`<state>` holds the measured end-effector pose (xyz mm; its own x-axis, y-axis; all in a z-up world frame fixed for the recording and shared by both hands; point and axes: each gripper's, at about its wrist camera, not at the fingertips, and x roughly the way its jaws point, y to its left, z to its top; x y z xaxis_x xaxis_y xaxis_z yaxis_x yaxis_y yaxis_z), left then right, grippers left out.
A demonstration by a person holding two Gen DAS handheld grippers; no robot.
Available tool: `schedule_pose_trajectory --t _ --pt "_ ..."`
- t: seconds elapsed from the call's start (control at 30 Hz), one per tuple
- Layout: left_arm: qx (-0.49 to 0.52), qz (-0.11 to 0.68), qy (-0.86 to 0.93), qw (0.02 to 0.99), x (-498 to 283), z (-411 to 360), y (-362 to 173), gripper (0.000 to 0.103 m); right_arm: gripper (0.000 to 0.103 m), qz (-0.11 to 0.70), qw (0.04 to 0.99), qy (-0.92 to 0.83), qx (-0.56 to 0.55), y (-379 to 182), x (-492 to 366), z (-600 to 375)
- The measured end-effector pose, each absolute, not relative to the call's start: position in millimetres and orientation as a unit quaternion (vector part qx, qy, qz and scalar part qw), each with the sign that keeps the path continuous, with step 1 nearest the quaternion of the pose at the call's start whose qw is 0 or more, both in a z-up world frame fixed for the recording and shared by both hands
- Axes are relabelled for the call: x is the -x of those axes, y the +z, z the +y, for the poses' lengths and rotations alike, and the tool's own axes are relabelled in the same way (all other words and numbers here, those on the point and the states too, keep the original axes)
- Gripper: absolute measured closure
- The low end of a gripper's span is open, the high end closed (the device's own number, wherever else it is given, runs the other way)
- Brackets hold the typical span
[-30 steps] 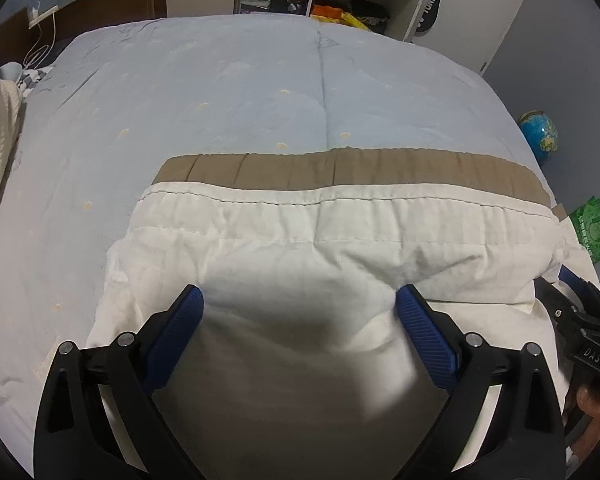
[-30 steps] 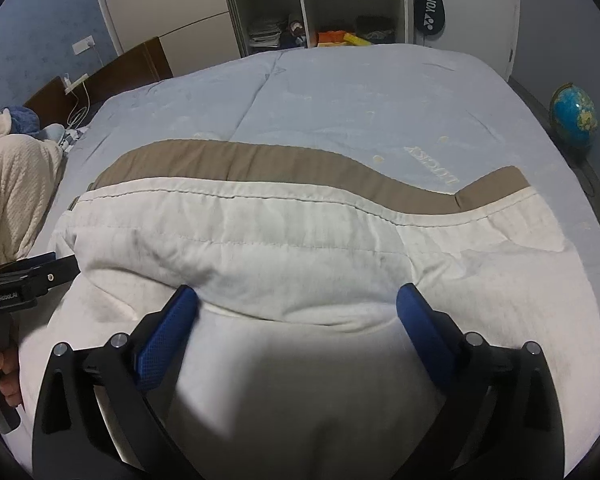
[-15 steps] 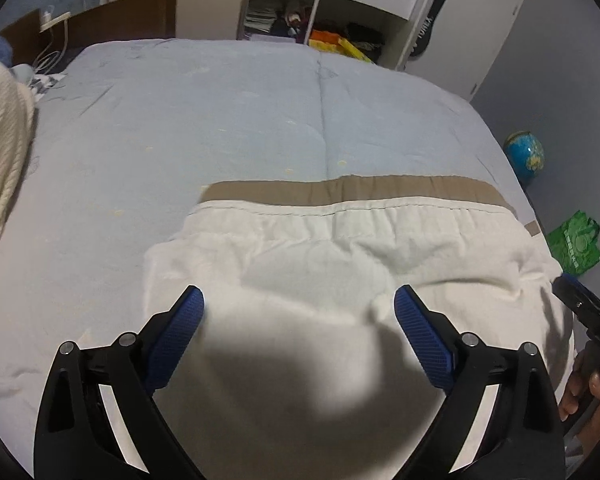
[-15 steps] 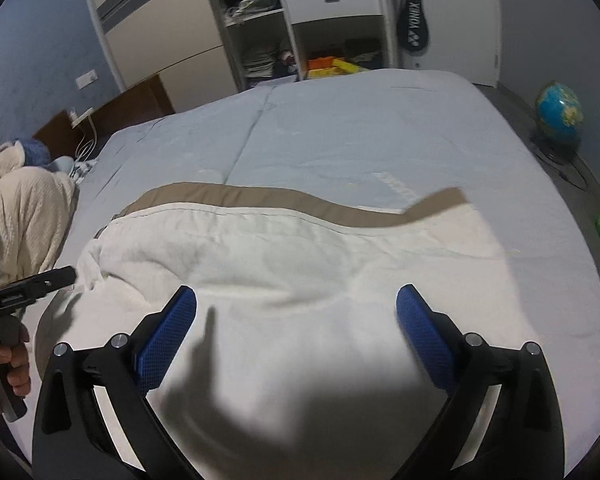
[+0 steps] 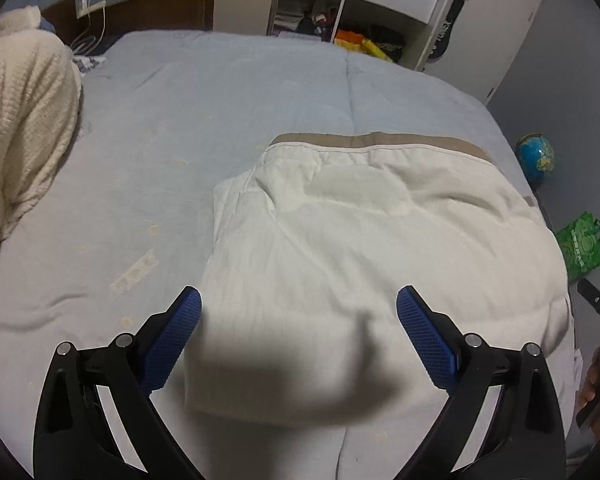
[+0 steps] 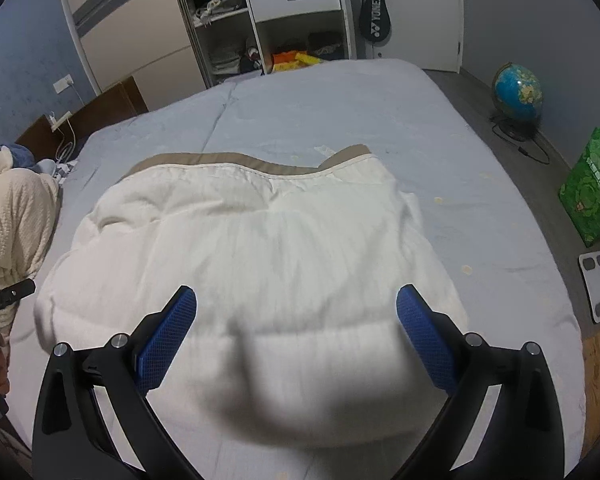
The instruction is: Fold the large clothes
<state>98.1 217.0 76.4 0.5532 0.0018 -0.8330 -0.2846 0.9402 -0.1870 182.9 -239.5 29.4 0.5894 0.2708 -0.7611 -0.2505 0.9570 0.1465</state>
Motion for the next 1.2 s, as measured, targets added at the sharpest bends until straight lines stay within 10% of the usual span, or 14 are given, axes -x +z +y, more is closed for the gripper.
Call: schedule_pose_trajectory --t 1.2 --pt "0.049 0.384 0.022 0.922 27 99 129 0.007 0.008 0.398 0.896 0.196 0.016 78 -44 -250"
